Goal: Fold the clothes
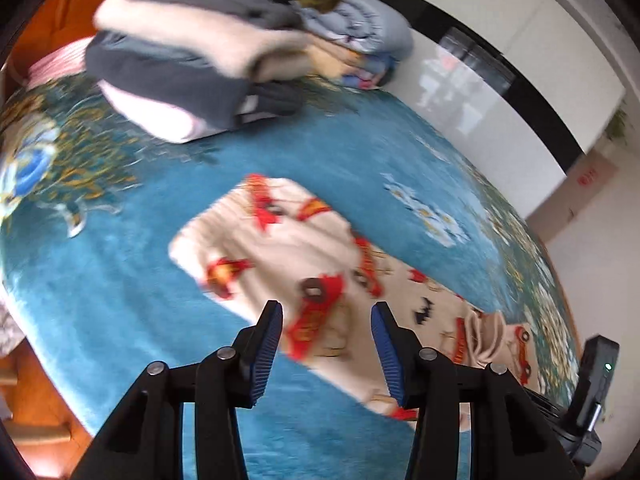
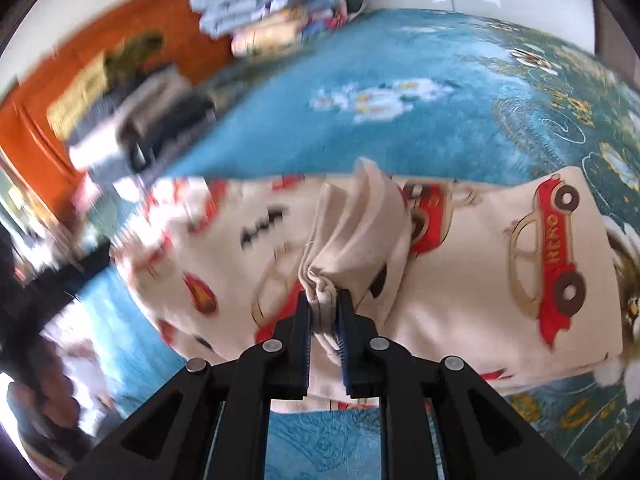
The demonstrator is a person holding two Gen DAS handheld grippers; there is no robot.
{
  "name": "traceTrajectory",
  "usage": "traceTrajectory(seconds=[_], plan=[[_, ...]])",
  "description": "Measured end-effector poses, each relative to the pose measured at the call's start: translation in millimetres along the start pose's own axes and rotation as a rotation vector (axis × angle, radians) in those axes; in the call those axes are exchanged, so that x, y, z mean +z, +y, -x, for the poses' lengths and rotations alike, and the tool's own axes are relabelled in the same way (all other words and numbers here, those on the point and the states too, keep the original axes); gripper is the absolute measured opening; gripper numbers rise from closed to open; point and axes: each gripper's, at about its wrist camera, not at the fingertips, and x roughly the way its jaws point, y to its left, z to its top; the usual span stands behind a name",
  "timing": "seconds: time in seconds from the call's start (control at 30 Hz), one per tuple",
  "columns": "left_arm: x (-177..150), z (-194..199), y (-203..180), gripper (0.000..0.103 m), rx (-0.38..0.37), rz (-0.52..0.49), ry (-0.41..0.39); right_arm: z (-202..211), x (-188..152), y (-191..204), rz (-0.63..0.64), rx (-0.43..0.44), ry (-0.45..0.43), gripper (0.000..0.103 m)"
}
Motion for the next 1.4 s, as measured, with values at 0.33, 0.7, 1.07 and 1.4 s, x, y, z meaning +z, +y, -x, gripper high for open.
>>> traceTrajectory(seconds=[0.33,0.7,1.07,1.4], plan=[[14.7,-32.5,75.3,0.050,0.091,0.207,0.026,-9.5,-10.2,-14.6,-0.027,-0.083,0.040,0.042],[32.8,-66.5,85.1,0.047,0.027,0.292,0.039,30.5,-13.0,-56.9,-0.159,-0.047,-0.111,0.043],[62.8,-7.2,-40.5,0.023,0.069,-0.074,-0.124,95.0,-47.9,-184.2,-0.477,-0.105,-0.333,0.043],[27.1,-1.4,-261.7,0.022,-0.288,-0.414,-0.131,95.0,-81.0,-245.4,-0.670,0.107,-0.469,0.045]])
